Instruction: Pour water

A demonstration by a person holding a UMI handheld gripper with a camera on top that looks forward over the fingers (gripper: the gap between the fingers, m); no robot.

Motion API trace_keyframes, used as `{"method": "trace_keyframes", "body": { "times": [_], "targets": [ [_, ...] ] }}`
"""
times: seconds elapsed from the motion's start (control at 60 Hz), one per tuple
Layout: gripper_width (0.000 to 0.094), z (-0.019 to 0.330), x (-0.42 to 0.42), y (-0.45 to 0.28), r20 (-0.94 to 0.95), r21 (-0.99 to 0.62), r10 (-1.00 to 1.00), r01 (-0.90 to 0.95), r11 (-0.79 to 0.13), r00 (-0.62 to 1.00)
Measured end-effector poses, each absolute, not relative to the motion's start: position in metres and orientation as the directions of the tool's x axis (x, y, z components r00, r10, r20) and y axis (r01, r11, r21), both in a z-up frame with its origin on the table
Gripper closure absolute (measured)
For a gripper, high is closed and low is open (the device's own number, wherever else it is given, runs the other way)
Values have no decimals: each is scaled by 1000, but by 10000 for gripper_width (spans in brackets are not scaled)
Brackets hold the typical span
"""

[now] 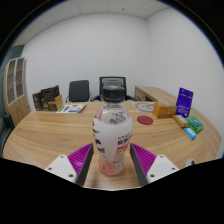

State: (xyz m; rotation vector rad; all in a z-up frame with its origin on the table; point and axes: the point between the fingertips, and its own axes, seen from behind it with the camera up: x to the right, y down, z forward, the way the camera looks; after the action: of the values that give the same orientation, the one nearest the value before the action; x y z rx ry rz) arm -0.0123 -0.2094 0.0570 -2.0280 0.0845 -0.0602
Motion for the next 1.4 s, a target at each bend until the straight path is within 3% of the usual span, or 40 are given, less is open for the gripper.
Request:
{"method": "trace_keyframes", "body": {
  "times": [0.083, 0.15, 0.367, 0.583, 0.717, 0.833, 0.933, 1.1, 1.233, 1.4],
  "targets": [
    [301, 52, -11, -195, -18, -905, -74, -47, -423, 997],
    [445, 53, -12, -187, -25, -914, -53, -44, -403, 998],
    [601, 53, -13, -182, -18, -918, -21, -25, -396, 1000],
    [645, 73, -47, -176, -59, -906, 26, -42, -422, 998],
    [645, 112, -89, -159, -177, -898, 45, -143, -417, 983],
    [646, 163, -132, -128, -395, -859, 55, -348, -377, 917],
    [648, 205, -161, -97, -673, -701, 60, -609, -370, 738],
    [650, 264, -175, -43, -977, -209, 43, -907, -366, 207],
    [647, 264, -152, -9, -990, 131, 0, -926, -353, -140],
    [649, 231, -129, 31, -895, 435, -44, -845, -312, -444]
  ]
}}
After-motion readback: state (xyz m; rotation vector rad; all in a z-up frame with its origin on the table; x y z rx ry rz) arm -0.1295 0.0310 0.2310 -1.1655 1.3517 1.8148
